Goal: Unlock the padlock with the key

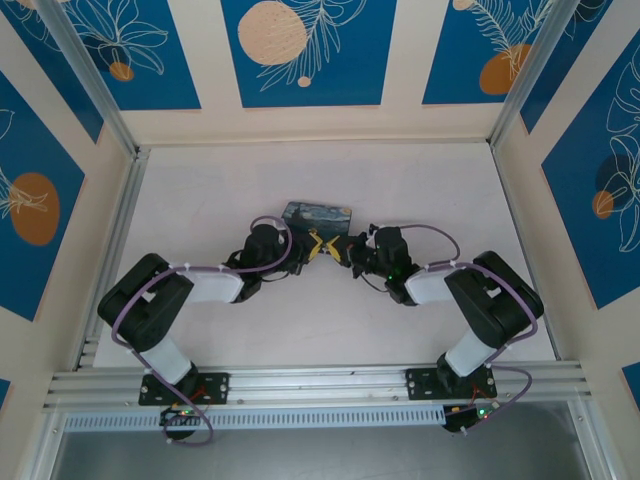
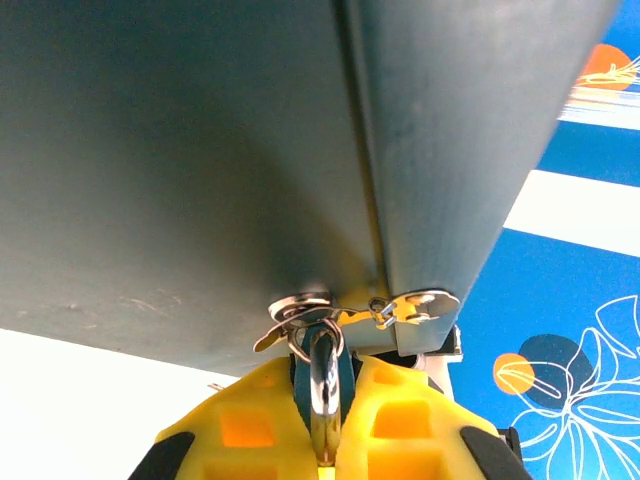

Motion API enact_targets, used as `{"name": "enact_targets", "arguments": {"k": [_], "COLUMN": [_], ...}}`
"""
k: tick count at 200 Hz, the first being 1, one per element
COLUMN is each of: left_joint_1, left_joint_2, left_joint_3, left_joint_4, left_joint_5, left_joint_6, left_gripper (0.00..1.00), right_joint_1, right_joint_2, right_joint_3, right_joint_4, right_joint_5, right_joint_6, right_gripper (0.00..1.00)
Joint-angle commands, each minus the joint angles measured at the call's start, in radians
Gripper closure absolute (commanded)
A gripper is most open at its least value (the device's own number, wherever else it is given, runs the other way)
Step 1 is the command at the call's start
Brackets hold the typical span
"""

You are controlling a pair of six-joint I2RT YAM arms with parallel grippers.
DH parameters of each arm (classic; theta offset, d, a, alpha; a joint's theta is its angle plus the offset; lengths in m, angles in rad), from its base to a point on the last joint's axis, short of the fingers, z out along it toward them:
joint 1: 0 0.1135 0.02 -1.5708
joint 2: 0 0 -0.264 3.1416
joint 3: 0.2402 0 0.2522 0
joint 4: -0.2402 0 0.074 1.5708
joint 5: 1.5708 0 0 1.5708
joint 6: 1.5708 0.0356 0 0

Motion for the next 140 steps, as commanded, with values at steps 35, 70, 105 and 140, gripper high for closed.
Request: {"name": "enact_targets", "arguments": {"k": [35,70,105,140], "left_joint_1": [-0.064,-0.063,-0.063,-0.064], "left_joint_2": [-0.001,-0.005,-0.001,-0.006], "left_joint_3": [0.024,0.026,0.023,0.005], "left_joint_4": [0.090,0.086,0.081,0.030], "left_joint_5": [0.210,0.209,0.204,0.156], "left_joint_6": [0.008,0.009,0.010,0.019], "left_gripper": [1.00,1.00,1.00,1.00], "right_joint_1": [0.021,0.031,0.022,0.000], "right_joint_2": [-0.002,-0.017,0.015,0.004], "right_joint_3": [0.173,0.208,0.179,0.150], "right_joint_4": [0.002,-0.074,-0.005,0.014], "right_joint_5": [-0.166,-0.160,-0.154,-0.153], "right_joint_6": [-0.164,-0.221,-0.167,-0.146], "right_gripper": [1.00,1.00,1.00,0.84]}}
